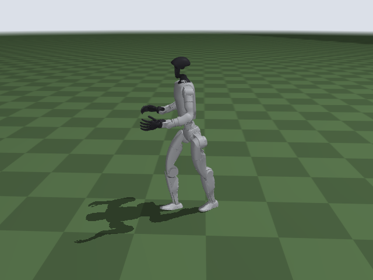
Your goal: Dance
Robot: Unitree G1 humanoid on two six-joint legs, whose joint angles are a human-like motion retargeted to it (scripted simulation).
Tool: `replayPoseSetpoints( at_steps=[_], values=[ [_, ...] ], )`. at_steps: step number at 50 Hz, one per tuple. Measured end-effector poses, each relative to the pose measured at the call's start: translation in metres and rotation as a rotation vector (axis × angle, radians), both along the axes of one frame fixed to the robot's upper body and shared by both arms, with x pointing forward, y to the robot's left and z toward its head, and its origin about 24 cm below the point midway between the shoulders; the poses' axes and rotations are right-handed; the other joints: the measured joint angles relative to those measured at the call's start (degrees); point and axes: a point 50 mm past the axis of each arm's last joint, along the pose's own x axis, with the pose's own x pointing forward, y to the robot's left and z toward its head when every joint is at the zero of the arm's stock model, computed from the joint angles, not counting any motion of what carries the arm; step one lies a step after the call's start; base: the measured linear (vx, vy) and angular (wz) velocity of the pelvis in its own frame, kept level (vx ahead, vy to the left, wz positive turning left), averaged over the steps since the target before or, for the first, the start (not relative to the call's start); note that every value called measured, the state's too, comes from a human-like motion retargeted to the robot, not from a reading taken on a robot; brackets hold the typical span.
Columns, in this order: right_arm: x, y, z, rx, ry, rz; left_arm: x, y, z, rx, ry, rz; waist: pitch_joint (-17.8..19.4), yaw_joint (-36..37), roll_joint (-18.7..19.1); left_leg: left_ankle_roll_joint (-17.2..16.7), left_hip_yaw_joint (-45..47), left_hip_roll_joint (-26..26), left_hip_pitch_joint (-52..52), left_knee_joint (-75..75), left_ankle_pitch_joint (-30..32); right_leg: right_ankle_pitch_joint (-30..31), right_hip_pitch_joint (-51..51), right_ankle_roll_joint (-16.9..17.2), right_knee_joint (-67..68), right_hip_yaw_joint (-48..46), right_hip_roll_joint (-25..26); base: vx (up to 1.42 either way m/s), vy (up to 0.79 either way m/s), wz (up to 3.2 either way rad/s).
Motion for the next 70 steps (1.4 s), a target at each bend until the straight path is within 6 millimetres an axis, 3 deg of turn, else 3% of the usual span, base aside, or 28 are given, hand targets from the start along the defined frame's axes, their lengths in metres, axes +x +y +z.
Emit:
replayPoseSetpoints(
  at_steps=[2, 3, 4, 8, 12, 16, 20, 23, 27, 33, 40, 46, 52, 63, 70],
  values=[
    [-0.003, -0.001, -0.002, 0.011, 0.002, -0.013, -0.005, -0.003, -0.008, -0.038, 0.013, 0.003, -0.6, 1.1, 0.7, -0.2, -1.3, 1.0, -0.7, 6.7, -1.8, 0.2, 2.1, -1.0, 0.7, 0.8, 1.2, 0.55, -0.08, -0.59],
    [0.000, -0.003, -0.001, 0.013, -0.010, -0.021, -0.005, -0.003, -0.010, -0.066, 0.017, 0.001, 1.4, 1.9, 2.4, -0.9, -2.5, 3.8, -2.8, 17.8, -6.2, 0.5, 6.5, -1.9, -1.3, -0.3, 3.3, 0.55, -0.08, -0.62],
    [0.000, -0.003, -0.001, 0.020, -0.015, -0.025, -0.008, -0.004, -0.016, -0.083, 0.034, 0.002, 2.0, 2.7, 2.9, -1.6, -2.9, 5.2, -4.4, 25.2, -6.8, 0.0, 8.2, -2.7, -1.1, -0.2, 4.3, 0.51, -0.07, -0.63],
    [0.008, 0.002, 0.001, 0.042, -0.050, -0.036, -0.017, -0.010, -0.038, -0.108, 0.118, -0.035, 3.0, 6.6, 4.4, -2.9, -1.7, 12.9, -14.5, 57.3, -4.0, -4.8, 11.0, -5.7, 3.0, -0.4, 7.9, 0.44, -0.05, -0.46],
    [0.028, 0.008, 0.012, 0.039, -0.113, -0.033, -0.020, -0.011, -0.046, -0.105, 0.165, -0.088, 3.8, 12.4, 7.1, -0.4, -3.6, 21.5, -27.1, 75.6, -7.9, -7.4, 14.9, -7.3, 2.7, -1.4, 13.1, 0.39, 0.00, -0.58],
    [0.049, 0.009, 0.027, 0.056, -0.157, -0.027, -0.019, 0.003, -0.040, -0.108, 0.152, -0.076, 4.1, 16.7, 4.9, 0.7, -4.6, 21.0, -35.5, 67.7, -9.5, -7.9, 20.4, -7.2, -1.9, 0.3, 12.7, 0.42, 0.05, -0.24],
    [0.058, 0.010, 0.035, 0.067, -0.170, -0.016, -0.023, 0.022, -0.035, -0.127, 0.128, 0.002, 2.7, 18.2, 1.1, -1.9, -5.8, 14.9, -37.2, 45.0, -2.7, -9.6, 24.1, -7.1, -4.0, 1.3, 9.2, 0.44, 0.07, 0.17],
    [0.060, 0.010, 0.033, 0.061, -0.153, -0.007, -0.028, 0.034, -0.033, -0.137, 0.113, 0.073, 0.2, 18.2, -0.8, -3.5, -7.1, 11.6, -36.1, 34.7, 2.1, -12.5, 24.6, -7.8, -2.2, 2.1, 7.8, 0.41, 0.10, 0.16],
    [0.062, 0.014, 0.027, 0.049, -0.120, 0.009, -0.030, 0.042, -0.033, -0.157, 0.095, 0.146, -3.0, 16.9, -3.4, -1.8, -6.7, 8.7, -33.6, 31.3, 1.1, -17.2, 24.2, -8.6, 3.0, 3.2, 5.7, 0.35, 0.11, 0.14],
    [0.067, 0.036, 0.024, 0.024, -0.101, 0.096, -0.024, 0.038, -0.048, -0.181, 0.157, 0.190, -4.2, 13.0, -7.9, -0.7, -5.9, 2.9, -26.8, 23.0, 1.8, -19.0, 23.0, -6.4, 13.6, 3.8, 0.1, 0.22, 0.10, 0.26],
    [0.070, 0.073, 0.035, -0.001, -0.142, 0.240, -0.013, 0.016, -0.076, -0.220, 0.283, 0.143, -3.7, 9.4, -11.4, -1.1, -7.4, -1.5, -20.9, 10.2, 8.0, -19.3, 20.3, -5.3, 19.9, 2.8, -5.1, 0.06, 0.05, 0.26],
    [0.069, 0.089, 0.036, -0.013, -0.153, 0.292, -0.008, -0.006, -0.080, -0.232, 0.289, 0.058, -2.5, 9.1, -11.7, -1.2, -9.5, -2.0, -19.8, 3.6, 12.6, -21.1, 19.3, -6.4, 17.8, 2.5, -5.1, -0.06, -0.01, 0.17],
    [0.068, 0.074, 0.024, -0.005, -0.112, 0.195, -0.012, -0.009, -0.067, -0.267, 0.199, 0.048, -0.7, 10.8, -10.5, -1.4, -10.5, -0.8, -22.2, 4.3, 13.7, -22.2, 20.0, -8.2, 12.7, 0.8, -3.8, -0.08, -0.04, 0.07],
    [0.068, 0.050, 0.016, 0.019, -0.075, 0.074, -0.033, -0.001, -0.055, -0.225, 0.157, 0.015, 0.8, 14.1, -6.9, -1.6, -8.6, 2.9, -29.3, 16.5, 8.1, -20.0, 22.2, -9.0, 4.9, -0.4, -0.3, -0.01, -0.01, 0.00],
    [0.070, 0.068, 0.020, 0.005, -0.062, 0.173, -0.043, -0.012, -0.058, -0.157, 0.206, -0.091, 1.6, 15.0, -6.8, -0.8, -7.5, 2.9, -28.3, 18.2, 5.9, -20.0, 22.3, -7.2, 8.0, 0.9, -0.2, 0.00, 0.00, 0.00]
  ],
)
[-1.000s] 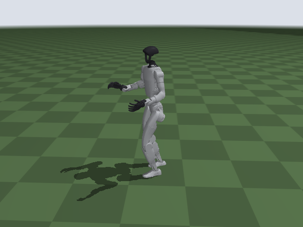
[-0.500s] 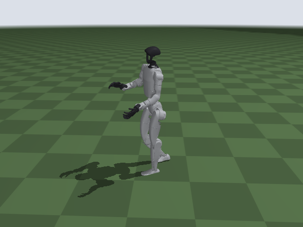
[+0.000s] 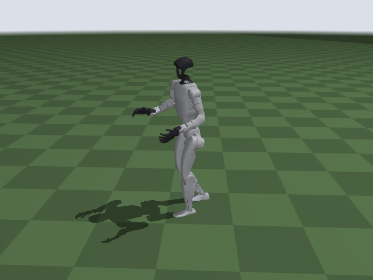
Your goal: Dance
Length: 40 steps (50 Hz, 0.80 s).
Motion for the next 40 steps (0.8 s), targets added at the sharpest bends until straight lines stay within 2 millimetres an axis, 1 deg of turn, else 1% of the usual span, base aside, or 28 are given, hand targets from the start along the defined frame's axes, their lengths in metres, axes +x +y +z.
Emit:
replayPoseSetpoints(
  at_steps=[4, 8, 10, 13, 15, 17, 19, 22, 26, 28, 30, 33, 35, 36, 38, 40],
  values=[
    [0.000, 0.015, 0.004, -0.032, -0.001, 0.101, -0.003, -0.013, 0.003, 0.040, -0.004, -0.082, 1.0, -0.2, -1.1, 0.1, 0.2, -1.7, 1.5, -1.0, 0.2, 0.0, -0.3, 1.7, 5.9, 1.2, -1.2, -0.01, 0.00, 0.04],
    [-0.004, 0.031, 0.008, -0.059, 0.004, 0.215, -0.005, -0.031, 0.007, 0.056, -0.024, -0.163, 2.0, -0.6, -2.2, -0.3, -0.3, -3.4, 2.8, -3.1, 2.0, 0.7, 0.3, 2.8, 9.5, 2.0, -2.2, -0.11, -0.05, 0.22],
    [-0.008, 0.038, 0.008, -0.069, 0.016, 0.271, -0.005, -0.039, 0.009, 0.056, -0.037, -0.199, 2.5, -0.6, -2.4, -0.7, -0.9, -3.8, 3.4, -4.6, 3.4, 0.4, 1.0, 2.8, 9.0, 2.2, -2.1, -0.18, -0.07, 0.22],
    [-0.012, 0.043, 0.007, -0.086, 0.044, 0.343, -0.005, -0.052, 0.012, 0.035, -0.055, -0.263, 3.7, -0.2, -1.8, -1.9, -2.0, -3.5, 3.7, -6.8, 5.8, -0.9, 2.1, 1.3, 5.6, 1.3, -1.4, -0.26, -0.08, 0.21],
    [-0.023, 0.045, -0.003, -0.090, 0.109, 0.391, -0.013, -0.068, 0.005, -0.013, -0.042, -0.332, 4.0, -0.4, -1.1, -3.1, -3.2, -4.0, 3.8, -8.7, 9.5, -1.8, 1.9, 0.4, 5.1, -0.3, -2.0, -0.36, -0.07, 0.43],
    [-0.023, 0.044, -0.002, -0.099, 0.135, 0.427, -0.011, -0.076, 0.008, -0.022, -0.058, -0.399, 4.9, 0.1, 0.3, -5.1, -4.4, -2.6, 2.8, -9.1, 11.4, -0.2, 2.0, -0.1, 1.7, -1.3, -0.6, -0.35, -0.06, 0.17],
    [-0.019, 0.041, 0.004, -0.111, 0.148, 0.459, -0.005, -0.080, 0.015, -0.011, -0.085, -0.467, 6.0, 0.5, 0.8, -5.4, -4.3, -1.2, 2.1, -8.6, 8.9, 1.2, 2.1, -0.1, -1.6, -1.6, 0.4, -0.33, -0.05, 0.03],
    [-0.018, 0.035, 0.001, -0.110, 0.220, 0.500, -0.005, -0.091, 0.016, -0.011, -0.094, -0.591, 7.3, 0.5, 2.0, -4.1, -2.4, 0.8, 0.9, -2.8, 3.5, 3.8, 1.9, 0.4, -5.1, -2.7, 1.3, -0.36, -0.04, 0.18],
    [-0.022, 0.025, -0.008, -0.111, 0.343, 0.548, -0.012, -0.101, 0.012, 0.006, -0.076, -0.750, 8.1, 0.3, 3.4, -0.9, 1.4, 4.6, -0.5, 14.7, -8.0, 7.1, 1.3, 1.3, -8.1, -3.0, 3.0, -0.33, -0.01, 0.04],
    [-0.025, 0.020, -0.014, -0.117, 0.409, 0.572, -0.016, -0.103, 0.009, 0.016, -0.058, -0.822, 8.2, 0.2, 4.8, 0.4, 2.6, 7.4, 0.2, 23.8, -13.9, 8.8, 0.9, 1.5, -9.3, -2.9, 5.0, -0.30, 0.00, -0.21],
    [-0.028, 0.015, -0.020, -0.126, 0.476, 0.596, -0.021, -0.105, 0.006, 0.020, -0.041, -0.887, 8.0, 0.1, 6.6, 1.1, 3.2, 10.3, 2.3, 30.8, -18.5, 10.8, 0.3, 1.4, -10.9, -2.8, 7.5, -0.29, -0.01, -0.29],
    [-0.034, 0.006, -0.028, -0.135, 0.572, 0.623, -0.028, -0.107, 0.004, 0.012, -0.027, -0.974, 7.5, -0.5, 9.4, 0.9, 3.1, 13.5, 7.5, 36.1, -21.7, 14.0, -0.7, 0.9, -13.9, -2.7, 10.9, -0.28, -0.03, -0.29],
    [-0.034, -0.001, -0.029, -0.133, 0.627, 0.635, -0.028, -0.107, 0.005, -0.002, -0.036, -1.024, 8.0, -1.1, 11.2, -0.1, 2.5, 14.5, 12.6, 35.4, -21.6, 18.2, 1.2, 0.5, -20.3, -2.5, 13.1, -0.28, -0.05, -0.22],
    [-0.037, -0.003, -0.033, -0.126, 0.656, 0.636, -0.030, -0.108, 0.005, -0.011, -0.036, -1.042, 7.9, -1.6, 12.0, -0.6, 2.1, 14.8, 14.2, 35.2, -21.8, 18.7, 0.3, 0.3, -20.0, -2.8, 13.8, -0.31, -0.05, -0.12],
    [-0.038, -0.009, -0.037, -0.110, 0.700, 0.634, -0.031, -0.109, 0.008, -0.025, -0.049, -1.072, 8.1, -2.9, 12.3, -1.4, 1.6, 13.6, 18.1, 31.2, -21.0, 20.3, -0.5, 0.3, -21.2, -3.1, 14.0, -0.32, -0.05, 0.02],
    [-0.040, -0.013, -0.043, -0.083, 0.736, 0.621, -0.033, -0.110, 0.009, -0.041, -0.061, -1.087, 8.4, -3.8, 12.8, -2.2, 1.1, 13.2, 20.3, 28.3, -21.4, 21.3, -2.2, 0.3, -20.6, -3.7, 14.7, -0.36, -0.04, 0.04]
  ],
)
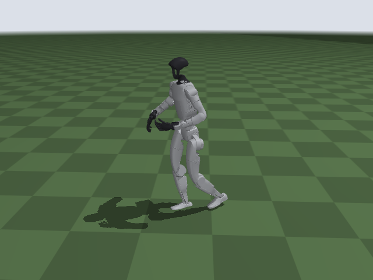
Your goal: Dance
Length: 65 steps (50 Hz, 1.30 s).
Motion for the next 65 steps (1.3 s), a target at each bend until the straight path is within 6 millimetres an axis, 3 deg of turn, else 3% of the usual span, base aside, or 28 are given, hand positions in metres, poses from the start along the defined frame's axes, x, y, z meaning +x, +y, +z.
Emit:
replayPoseSetpoints(
  at_steps=[10, 13, 15, 18, 21, 23, 25, 27, 32, 37, 40, 45, 49, 52, 58, 60, 65],
  values=[
    [0.008, -0.018, -0.013, 0.093, 0.011, -0.242, 0.009, 0.012, 0.018, 0.028, -0.088, 0.116, 0.8, -4.0, -4.7, 4.3, 4.4, -5.8, 4.2, -26.2, -2.2, 9.0, -7.4, 4.4, -3.7, -1.0, -4.1, -0.39, 0.03, 0.15],
    [0.011, -0.020, -0.014, 0.107, -0.021, -0.303, 0.012, 0.017, 0.021, 0.060, -0.108, 0.169, 0.8, -5.1, -6.0, 4.9, 5.1, -7.4, 4.6, -33.7, 1.2, 13.5, -9.6, 7.5, -6.0, 1.2, -4.8, -0.36, 0.05, 0.17],
    [-0.002, -0.014, -0.027, 0.119, 0.003, -0.333, 0.003, 0.016, 0.014, 0.071, -0.075, 0.202, -1.1, -4.7, -8.3, 5.0, 7.7, -8.9, 3.5, -37.2, 5.0, 15.2, -13.3, 9.7, -5.2, 5.9, -5.2, -0.38, 0.00, -0.27],
    [-0.004, -0.014, -0.030, 0.117, -0.017, -0.369, 0.002, 0.019, 0.013, 0.110, -0.078, 0.236, -3.5, -5.5, -9.4, 5.1, 7.9, -10.8, 2.7, -44.7, 10.2, 13.1, -17.8, 10.9, -3.1, 7.8, -6.3, -0.26, 0.01, 0.12],
    [-0.005, -0.014, -0.030, 0.104, -0.038, -0.383, 0.002, 0.023, 0.012, 0.148, -0.078, 0.270, -4.0, -6.4, -9.9, 5.0, 7.4, -11.8, 2.9, -48.4, 13.2, 8.9, -20.4, 10.6, 3.9, 7.2, -8.1, -0.18, -0.02, 0.34],
    [0.006, -0.019, -0.020, 0.094, -0.080, -0.387, 0.011, 0.030, 0.016, 0.179, -0.100, 0.291, -2.3, -7.4, -8.7, 4.6, 5.5, -10.8, 3.3, -47.3, 12.4, 6.0, -18.6, 10.0, 7.2, 4.9, -9.0, -0.10, -0.03, 0.61],
    [0.000, -0.014, -0.025, 0.088, -0.078, -0.385, 0.007, 0.029, 0.009, 0.175, -0.067, 0.316, -2.0, -7.2, -10.4, 4.6, 6.0, -12.7, 4.9, -47.9, 13.7, 1.7, -19.0, 9.2, 16.3, 6.1, -11.5, -0.10, -0.08, 0.33],
    [0.012, -0.018, -0.011, 0.087, -0.137, -0.388, 0.018, 0.039, 0.014, 0.202, -0.090, 0.353, 0.0, -7.8, -9.0, 4.3, 3.8, -11.5, 5.9, -47.0, 12.5, -0.4, -15.3, 8.3, 18.4, 4.0, -12.0, -0.02, -0.07, 0.48],
    [0.018, -0.012, 0.008, 0.122, -0.247, -0.406, 0.026, 0.055, 0.008, 0.222, -0.058, 0.491, 2.5, -6.7, -9.3, 4.2, 2.4, -11.5, 8.7, -43.8, 11.5, -4.6, -6.6, 7.0, 21.8, 4.5, -13.7, 0.02, -0.11, 0.21],
    [0.022, 0.004, 0.029, 0.189, -0.362, -0.406, 0.028, 0.074, -0.005, 0.261, 0.012, 0.675, 4.1, -4.0, -9.7, 3.4, 2.5, -9.6, 4.5, -26.1, 6.0, -6.7, 2.1, 5.9, 15.7, 5.0, -12.7, 0.10, -0.11, 0.06],
    [0.025, 0.017, 0.040, 0.219, -0.416, -0.383, 0.028, 0.085, -0.009, 0.283, 0.040, 0.779, 5.3, -1.1, -8.1, 1.9, 2.3, -5.1, -2.6, -7.1, 2.0, -6.7, 6.3, 4.5, 10.8, 3.9, -9.6, 0.11, -0.08, -0.17],
    [0.029, 0.036, 0.054, 0.239, -0.484, -0.328, 0.030, 0.095, -0.018, 0.303, 0.092, 0.884, 5.3, 4.3, -3.8, -0.6, 2.0, 3.3, -11.6, 9.4, 3.8, -4.3, 11.1, 2.8, 1.9, 2.7, -3.2, 0.10, -0.03, -0.21],
    [0.034, 0.047, 0.059, 0.238, -0.500, -0.294, 0.032, 0.100, -0.027, 0.304, 0.144, 0.916, 4.8, 7.1, -4.3, 0.0, 1.0, 1.3, -12.2, 1.3, 4.3, 0.4, 16.4, 3.3, -8.4, 2.5, -3.4, 0.10, 0.01, 0.12],
    [0.023, 0.056, 0.043, 0.235, -0.445, -0.275, 0.016, 0.094, -0.044, 0.315, 0.210, 0.904, 4.6, 8.1, -4.2, 0.2, -0.3, -0.5, -9.2, -4.4, 5.4, 1.0, 19.7, 3.6, -9.3, 1.4, -3.9, 0.04, 0.02, 0.32],
    [0.030, 0.050, 0.047, 0.205, -0.450, -0.258, 0.021, 0.095, -0.036, 0.324, 0.170, 0.858, 4.1, 9.2, -6.5, 0.9, -0.5, -4.7, -2.6, -18.6, 9.0, -0.4, 20.7, 3.8, -9.8, 0.0, -6.9, 0.06, 0.02, 0.38],
    [0.017, 0.054, 0.030, 0.210, -0.387, -0.261, 0.005, 0.089, -0.047, 0.337, 0.206, 0.830, 4.7, 9.2, -6.6, 1.0, -0.8, -5.2, -0.7, -17.8, 9.0, -2.0, 21.6, 3.9, -5.9, -0.9, -7.9, -0.02, 0.02, 0.41],
    [0.023, 0.044, 0.038, 0.206, -0.402, -0.263, 0.016, 0.092, -0.030, 0.341, 0.120, 0.796, 5.7, 9.4, -8.9, 0.8, -1.6, -8.3, 4.8, -29.1, 13.0, -5.6, 20.5, 3.8, -1.8, -2.5, -10.5, 0.02, 0.01, 0.41]
  ],
)
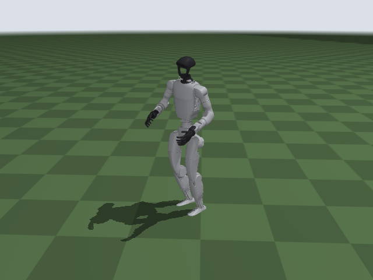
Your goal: Dance
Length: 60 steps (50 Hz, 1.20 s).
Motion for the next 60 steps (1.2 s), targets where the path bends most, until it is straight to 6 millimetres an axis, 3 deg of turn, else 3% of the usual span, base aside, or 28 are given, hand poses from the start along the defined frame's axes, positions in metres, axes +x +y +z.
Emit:
replayPoseSetpoints(
  at_steps=[2, 5, 10, 15, 20, 25, 31, 34, 37, 42, 47, 55, 60],
  values=[
    [-0.011, 0.004, -0.013, 0.017, 0.051, 0.006, -0.009, -0.007, -0.006, -0.007, 0.021, -0.021, 1.3, 0.0, -1.4, 0.2, -0.2, -1.8, 2.5, -1.9, 2.1, -2.3, -0.8, 0.1, 6.4, -0.5, -2.6, -0.07, 0.00, 0.40],
    [-0.002, -0.003, -0.002, 0.010, 0.021, 0.010, 0.005, -0.002, 0.010, 0.031, -0.041, -0.049, 1.8, -0.2, -2.9, 0.1, -1.4, -2.8, 4.7, -8.8, 4.7, -3.9, -2.6, -0.2, 8.5, -1.1, -3.4, 0.00, -0.01, 0.43],
    [-0.012, 0.002, -0.013, 0.031, 0.076, 0.037, 0.001, -0.006, 0.010, 0.055, -0.044, -0.091, 3.3, -0.2, -5.5, 0.1, -3.4, -4.8, 8.7, -17.6, 11.4, -5.8, -5.5, -0.6, 15.6, -1.3, -6.3, -0.07, -0.03, 0.47],
    [-0.005, 0.000, 0.001, 0.033, 0.044, 0.077, 0.011, 0.001, 0.028, 0.114, -0.103, -0.122, 4.5, -0.7, -6.0, -1.0, -6.4, -3.2, 5.7, -18.0, 12.1, -4.3, -7.0, -1.3, 12.8, -2.7, -4.1, -0.10, -0.07, 0.57],
    [-0.019, 0.004, -0.006, 0.047, 0.083, 0.130, 0.008, -0.016, 0.028, 0.089, -0.113, -0.201, 5.7, -0.6, -6.9, -1.9, -7.8, -3.7, 2.3, -18.5, 14.4, -3.8, -10.6, -1.8, 15.1, -6.0, -6.2, -0.15, -0.10, 0.72],
    [-0.011, -0.011, 0.013, 0.027, 0.029, 0.144, 0.027, -0.026, 0.050, 0.098, -0.196, -0.300, 6.4, -2.1, -6.5, 0.1, -0.7, -0.8, -2.3, -11.8, 5.1, -0.9, -12.8, -1.9, 8.8, -10.3, -4.9, -0.14, -0.09, 0.78],
    [-0.013, -0.034, 0.015, 0.021, 0.032, 0.090, 0.024, -0.040, 0.053, 0.063, -0.212, -0.401, 6.0, -4.0, -4.0, 0.4, 5.1, 4.5, -6.0, 16.4, -9.5, 1.3, -15.9, -2.1, 6.1, -13.1, -3.2, -0.22, -0.05, 0.43],
    [-0.016, -0.046, 0.014, 0.032, 0.035, 0.042, 0.019, -0.042, 0.054, 0.043, -0.214, -0.429, 5.1, -5.1, -0.4, -1.2, 4.9, 8.5, -4.8, 26.0, -11.9, 2.7, -18.0, -3.2, 4.8, -14.5, 0.1, -0.30, -0.02, 0.08],
    [-0.017, -0.059, 0.011, 0.045, 0.037, -0.022, 0.016, -0.042, 0.055, 0.040, -0.225, -0.440, 4.4, -6.6, 2.8, -3.0, 4.1, 10.2, -2.0, 25.9, -11.4, 4.4, -20.0, -3.9, 2.7, -16.0, 2.5, -0.33, 0.01, 0.14],
    [-0.020, -0.077, 0.004, 0.056, 0.037, -0.133, 0.013, -0.039, 0.059, 0.081, -0.248, -0.445, 5.1, -9.4, 4.8, -3.1, 4.7, 8.6, 2.2, 14.7, -11.7, 5.9, -23.1, -3.4, 2.1, -18.1, 1.9, -0.36, 0.08, 0.27],
    [-0.021, -0.088, -0.005, 0.040, 0.029, -0.218, 0.013, -0.034, 0.061, 0.154, -0.255, -0.449, 6.6, -11.8, 3.7, -0.8, 7.6, 4.6, 5.0, 2.0, -12.3, 3.9, -28.7, -1.1, 5.8, -16.2, -2.5, -0.35, 0.14, 0.38],
    [-0.024, -0.087, -0.021, -0.005, 0.052, -0.240, 0.007, -0.021, 0.047, 0.227, -0.174, -0.443, 8.1, -12.9, 0.4, 1.4, 8.4, -2.6, 10.8, -14.5, -5.6, -2.3, -35.0, -1.3, 22.7, -12.4, -11.6, -0.26, 0.13, 0.17],
    [-0.030, -0.084, -0.032, -0.045, 0.104, -0.191, -0.001, -0.016, 0.034, 0.261, -0.100, -0.472, 8.4, -12.6, -1.3, 2.0, 7.7, -5.3, 13.2, -18.0, -3.6, -5.0, -34.5, -1.1, 28.6, -9.8, -14.6, -0.16, 0.09, 0.10]
  ],
)
